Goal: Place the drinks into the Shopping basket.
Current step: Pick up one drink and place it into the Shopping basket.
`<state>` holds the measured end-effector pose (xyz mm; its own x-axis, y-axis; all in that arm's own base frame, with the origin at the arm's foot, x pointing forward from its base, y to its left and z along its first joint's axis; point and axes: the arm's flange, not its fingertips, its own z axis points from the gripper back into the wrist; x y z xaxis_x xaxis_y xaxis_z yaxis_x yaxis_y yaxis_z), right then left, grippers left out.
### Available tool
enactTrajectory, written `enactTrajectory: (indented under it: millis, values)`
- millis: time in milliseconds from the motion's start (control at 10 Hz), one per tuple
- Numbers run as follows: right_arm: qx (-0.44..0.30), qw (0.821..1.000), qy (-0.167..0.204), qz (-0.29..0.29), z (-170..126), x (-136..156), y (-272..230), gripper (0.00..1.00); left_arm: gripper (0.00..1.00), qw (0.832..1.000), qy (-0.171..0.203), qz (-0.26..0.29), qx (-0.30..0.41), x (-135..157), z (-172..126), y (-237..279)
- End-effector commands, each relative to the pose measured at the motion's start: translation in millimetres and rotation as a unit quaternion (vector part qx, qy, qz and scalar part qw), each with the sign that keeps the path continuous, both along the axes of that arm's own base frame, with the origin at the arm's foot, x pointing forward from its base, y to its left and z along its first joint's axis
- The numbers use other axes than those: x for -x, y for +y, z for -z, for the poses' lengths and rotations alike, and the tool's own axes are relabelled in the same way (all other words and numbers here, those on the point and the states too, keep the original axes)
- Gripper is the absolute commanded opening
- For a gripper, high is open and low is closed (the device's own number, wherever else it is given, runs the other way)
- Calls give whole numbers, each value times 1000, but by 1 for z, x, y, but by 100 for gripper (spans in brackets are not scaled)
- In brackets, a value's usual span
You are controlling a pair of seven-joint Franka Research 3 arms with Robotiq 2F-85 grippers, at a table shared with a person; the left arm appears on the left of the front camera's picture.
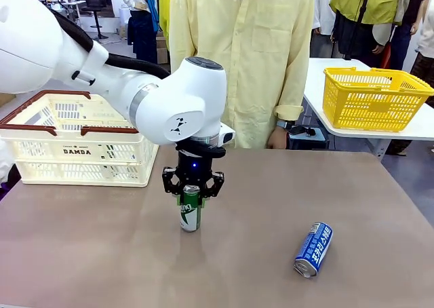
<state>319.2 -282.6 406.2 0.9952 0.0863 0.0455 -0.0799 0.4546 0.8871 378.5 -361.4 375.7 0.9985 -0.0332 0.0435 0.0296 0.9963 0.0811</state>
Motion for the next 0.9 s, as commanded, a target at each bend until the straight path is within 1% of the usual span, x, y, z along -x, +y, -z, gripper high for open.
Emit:
enactTrajectory:
  millis: [0,100,200,300,400,500,600,700,800]
  values:
    - [8,1000,-5,-4,-1,1,0,100,0,999,-49,-4,0,-9,-47,23]
    - [8,1000,-5,-4,-1,1,0,100,0,997,-80,2,12,-28,-103,57]
    - [8,1000,-5,-4,-1,1,0,100,0,994,-104,-23,2,-43,-140,80]
    - [8,1000,-5,-4,-1,1,0,100,0,991,-128,-25,14,-70,-198,119]
    - [8,1000,-5,-4,-1,1,0,100,0,983,-170,-70,-24,-95,-235,158]
    - [8,1000,-5,-4,-1,1,0,100,0,978,-191,-85,-15,-117,-256,201]
    - [8,1000,-5,-4,-1,1,0,100,0,972,-208,-112,17,-130,-265,244]
    - [8,1000,-5,-4,-1,1,0,100,0,964,-200,-176,-4,-142,-258,277]
    - [8,1000,-5,-4,-1,1,0,100,0,963,-176,-202,8,-151,-240,304]
